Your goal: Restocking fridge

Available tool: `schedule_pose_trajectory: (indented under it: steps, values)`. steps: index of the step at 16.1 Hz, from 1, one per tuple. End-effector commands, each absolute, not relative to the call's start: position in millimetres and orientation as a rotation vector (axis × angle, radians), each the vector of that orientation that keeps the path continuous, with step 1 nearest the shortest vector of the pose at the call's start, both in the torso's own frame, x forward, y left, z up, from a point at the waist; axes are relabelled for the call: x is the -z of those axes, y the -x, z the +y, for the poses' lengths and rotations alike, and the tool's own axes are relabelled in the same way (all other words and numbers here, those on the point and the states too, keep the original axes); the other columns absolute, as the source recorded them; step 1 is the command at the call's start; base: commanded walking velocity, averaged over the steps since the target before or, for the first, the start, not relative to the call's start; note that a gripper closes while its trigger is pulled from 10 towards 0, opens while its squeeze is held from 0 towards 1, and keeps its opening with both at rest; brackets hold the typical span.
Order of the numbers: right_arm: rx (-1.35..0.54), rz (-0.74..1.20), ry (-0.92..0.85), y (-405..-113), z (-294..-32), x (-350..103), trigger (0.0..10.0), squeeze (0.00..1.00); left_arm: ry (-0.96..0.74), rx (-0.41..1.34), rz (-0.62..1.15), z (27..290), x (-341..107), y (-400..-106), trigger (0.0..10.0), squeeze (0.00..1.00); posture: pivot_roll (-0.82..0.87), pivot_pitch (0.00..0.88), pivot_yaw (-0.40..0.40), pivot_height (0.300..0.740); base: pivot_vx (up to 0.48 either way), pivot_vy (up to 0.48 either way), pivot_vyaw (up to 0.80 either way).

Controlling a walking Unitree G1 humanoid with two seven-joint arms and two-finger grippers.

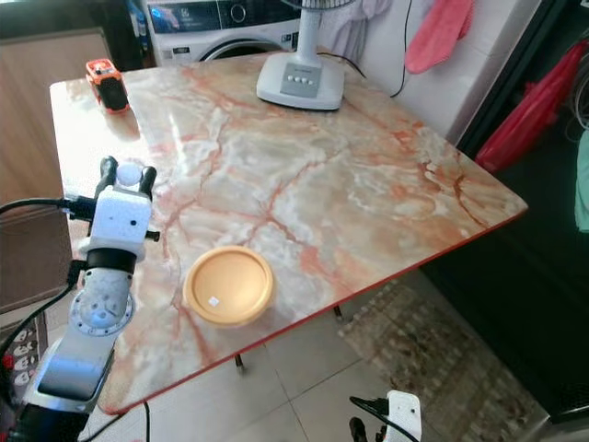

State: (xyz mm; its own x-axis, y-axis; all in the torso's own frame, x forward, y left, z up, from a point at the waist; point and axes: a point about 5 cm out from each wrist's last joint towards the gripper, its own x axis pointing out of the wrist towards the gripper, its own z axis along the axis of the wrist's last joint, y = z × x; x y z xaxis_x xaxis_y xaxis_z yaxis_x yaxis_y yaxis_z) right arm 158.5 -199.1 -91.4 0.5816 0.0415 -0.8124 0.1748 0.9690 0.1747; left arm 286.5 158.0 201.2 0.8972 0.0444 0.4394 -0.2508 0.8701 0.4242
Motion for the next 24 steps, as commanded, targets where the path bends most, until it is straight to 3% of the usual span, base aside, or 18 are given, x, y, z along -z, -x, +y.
schedule_pose_trajectory:
  steps: [1, 24]
  values:
    - [0.092, 0.969, -0.255, -153.2, -200.2, 93.6, 10.0, 0.00, -0.514, -0.143, -0.475, 153.5, -206.1, -286.7, 10.0, 0.00, -0.10, 0.063, -0.058, 0.740, 0.000, 0.000, -0.80]
    - [0.099, 0.967, -0.254, -154.0, -201.0, 93.2, 10.0, 0.00, -0.474, 0.005, -0.527, 133.6, -208.3, -284.9, 10.0, 0.00, -0.10, 0.075, -0.059, 0.740, 0.000, 0.000, -0.80]
